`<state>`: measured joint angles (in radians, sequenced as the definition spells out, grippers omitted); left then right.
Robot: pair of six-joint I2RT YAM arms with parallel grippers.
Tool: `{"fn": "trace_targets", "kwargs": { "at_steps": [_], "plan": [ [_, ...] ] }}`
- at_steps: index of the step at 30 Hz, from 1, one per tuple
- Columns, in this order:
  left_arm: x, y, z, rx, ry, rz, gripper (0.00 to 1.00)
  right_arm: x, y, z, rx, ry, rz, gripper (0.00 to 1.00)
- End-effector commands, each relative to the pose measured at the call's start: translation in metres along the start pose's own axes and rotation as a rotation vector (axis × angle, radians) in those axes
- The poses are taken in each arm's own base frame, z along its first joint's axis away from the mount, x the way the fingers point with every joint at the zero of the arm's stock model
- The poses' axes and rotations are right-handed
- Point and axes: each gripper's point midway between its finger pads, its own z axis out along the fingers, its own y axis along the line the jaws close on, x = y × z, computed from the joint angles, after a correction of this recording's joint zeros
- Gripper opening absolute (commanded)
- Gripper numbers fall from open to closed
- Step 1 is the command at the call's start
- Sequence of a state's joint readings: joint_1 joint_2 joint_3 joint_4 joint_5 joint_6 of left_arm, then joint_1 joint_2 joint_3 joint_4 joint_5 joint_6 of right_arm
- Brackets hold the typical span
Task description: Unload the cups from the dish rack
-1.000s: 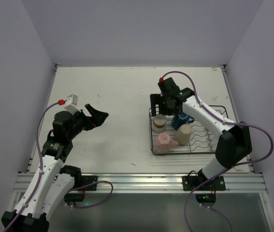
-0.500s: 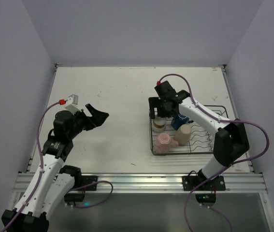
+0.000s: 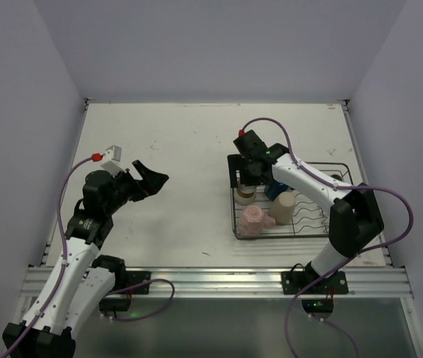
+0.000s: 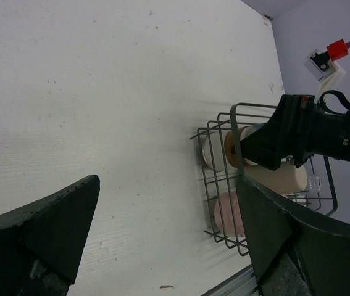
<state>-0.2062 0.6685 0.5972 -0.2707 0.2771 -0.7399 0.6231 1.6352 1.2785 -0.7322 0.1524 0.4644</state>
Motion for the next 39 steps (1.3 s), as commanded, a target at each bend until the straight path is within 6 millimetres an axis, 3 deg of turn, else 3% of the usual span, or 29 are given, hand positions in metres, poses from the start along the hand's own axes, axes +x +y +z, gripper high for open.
{"fn": "trace_targets", "kwargs": {
  "at_steps": [1, 16, 18, 19, 22, 23, 25, 29, 34, 38, 39],
  "plan": [
    [-0.002, -0.011, -0.001, 0.052, -0.001, 0.025, 0.96, -0.005, -0.005, 0.005, 0.045, -0.032, 0.018, 0.82],
    [-0.002, -0.010, 0.003, 0.046, 0.011, 0.027, 0.96, 0.003, -0.013, 0.010, 0.084, -0.011, 0.002, 0.79],
    [-0.001, -0.010, 0.003, 0.047, 0.011, 0.028, 0.96, 0.001, -0.012, 0.009, 0.078, -0.015, 0.000, 0.66],
    [-0.002, -0.010, 0.003, 0.049, 0.010, 0.028, 0.96, 0.000, -0.012, 0.007, 0.078, -0.019, 0.002, 0.52],
    [-0.004, -0.013, 0.002, 0.053, 0.007, 0.028, 0.96, -0.006, -0.012, -0.001, 0.074, -0.045, 0.003, 0.30],
    [-0.005, -0.014, 0.002, 0.057, 0.005, 0.029, 0.96, -0.012, -0.011, -0.008, 0.069, -0.069, 0.006, 0.18],
    [-0.006, -0.016, 0.002, 0.064, 0.004, 0.030, 0.95, -0.018, -0.013, -0.017, 0.074, -0.094, 0.007, 0.10],
    [-0.006, -0.018, 0.002, 0.079, 0.005, 0.034, 0.91, -0.037, -0.013, -0.051, 0.047, -0.183, 0.028, 0.04],
    [0.000, -0.031, 0.003, 0.173, 0.028, 0.047, 0.82, -0.057, -0.011, -0.115, -0.047, -0.343, 0.058, 0.00],
    [0.008, -0.061, 0.000, 0.375, 0.068, 0.037, 0.81, -0.062, 0.003, -0.157, -0.202, -0.436, 0.060, 0.00],
    [0.008, -0.083, -0.008, 0.509, 0.075, 0.063, 0.81, -0.058, 0.015, -0.165, -0.280, -0.432, 0.047, 0.00]
  ]
}}
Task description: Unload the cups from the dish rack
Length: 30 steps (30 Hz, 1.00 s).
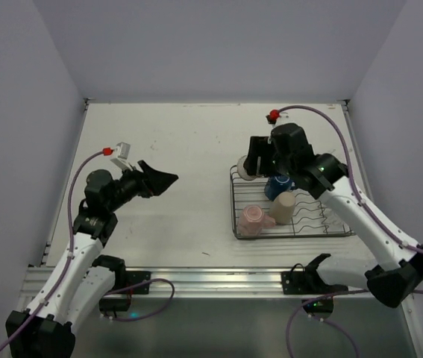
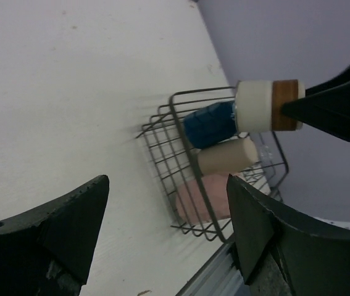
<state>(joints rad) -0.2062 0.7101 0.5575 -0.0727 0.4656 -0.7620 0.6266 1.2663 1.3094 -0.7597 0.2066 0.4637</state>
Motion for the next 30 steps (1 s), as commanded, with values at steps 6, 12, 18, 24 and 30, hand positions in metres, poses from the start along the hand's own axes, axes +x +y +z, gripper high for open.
{"fn": "trace_targets", "kwargs": {
  "at_steps": [6, 12, 18, 24, 30],
  "plan": [
    [0.020, -0.090, -0.025, 0.645, 0.085, -0.076, 0.81, -0.026, 0.064, -0.069, -0.439, -0.143, 0.036, 0.00],
    [0.018, -0.106, -0.041, 0.753, 0.057, -0.078, 0.80, -0.022, 0.103, -0.086, -0.690, -0.120, 0.052, 0.00],
    [0.015, -0.120, -0.050, 0.810, 0.043, -0.080, 0.79, -0.024, 0.133, -0.094, -0.880, -0.112, 0.083, 0.00],
    [0.016, -0.119, -0.048, 0.806, 0.043, -0.089, 0.78, -0.023, 0.146, -0.100, -0.976, -0.085, 0.112, 0.00],
    [0.015, -0.124, -0.049, 0.820, 0.038, -0.086, 0.78, -0.020, 0.159, -0.101, -1.052, -0.056, 0.129, 0.00]
  ]
}}
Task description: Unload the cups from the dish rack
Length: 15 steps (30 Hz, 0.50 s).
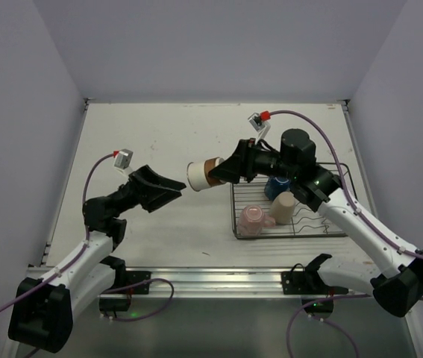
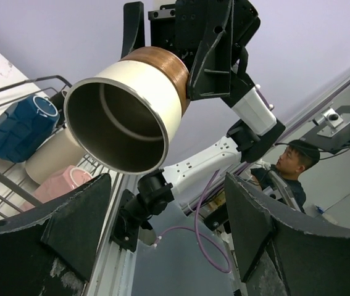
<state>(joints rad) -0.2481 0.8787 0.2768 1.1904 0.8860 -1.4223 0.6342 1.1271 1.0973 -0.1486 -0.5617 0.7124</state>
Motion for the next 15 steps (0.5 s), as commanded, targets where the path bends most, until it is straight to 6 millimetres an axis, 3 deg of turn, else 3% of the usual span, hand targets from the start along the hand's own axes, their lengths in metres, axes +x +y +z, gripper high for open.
{"fn": "trace_targets", "kwargs": {
  "at_steps": [1, 15],
  "plan": [
    [-0.001, -0.014, 0.002, 0.053, -0.002, 0.042, 0.77, -0.006, 0.024, 0.006, -0.126, -0.009, 0.000, 0.00],
    [-0.013, -0.034, 0.005, 0.115, -0.072, 0.100, 0.74, 0.003, 0.039, 0.025, -0.230, 0.024, 0.075, 0.00]
  ]
}}
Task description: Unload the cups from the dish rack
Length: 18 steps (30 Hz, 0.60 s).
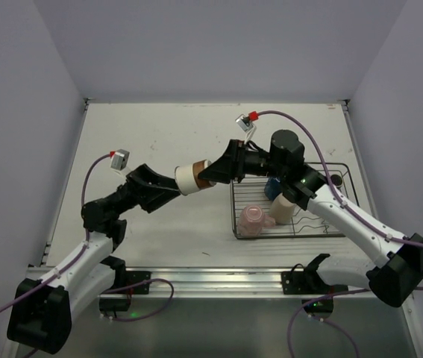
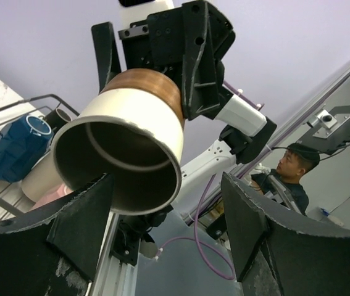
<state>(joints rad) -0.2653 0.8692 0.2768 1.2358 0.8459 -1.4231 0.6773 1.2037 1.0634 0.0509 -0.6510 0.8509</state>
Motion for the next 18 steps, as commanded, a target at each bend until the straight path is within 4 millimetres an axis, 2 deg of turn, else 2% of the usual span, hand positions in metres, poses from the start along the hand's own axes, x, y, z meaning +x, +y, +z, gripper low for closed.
{"fn": "trace_targets", "kwargs": {
  "at_steps": [1, 13, 16, 17, 18],
  "plan": [
    [-0.010, -0.025, 0.003, 0.085, -0.047, 0.076, 0.73, -0.003, 0.021, 0.005, -0.091, -0.012, -0.007, 0.00],
    [-0.011, -0.022, 0.004, 0.080, -0.057, 0.060, 0.54, 0.002, 0.020, 0.021, -0.125, 0.004, 0.036, 0.00],
    [-0.011, -0.021, 0.006, 0.078, -0.054, 0.055, 0.42, 0.001, 0.024, 0.022, -0.135, 0.006, 0.033, 0.00],
    [-0.012, -0.020, 0.007, 0.076, -0.052, 0.054, 0.32, 0.001, 0.024, 0.022, -0.131, 0.009, 0.034, 0.00],
    [-0.012, -0.019, 0.007, 0.071, -0.048, 0.049, 0.26, 0.000, 0.026, 0.023, -0.133, 0.009, 0.028, 0.00]
  ]
}}
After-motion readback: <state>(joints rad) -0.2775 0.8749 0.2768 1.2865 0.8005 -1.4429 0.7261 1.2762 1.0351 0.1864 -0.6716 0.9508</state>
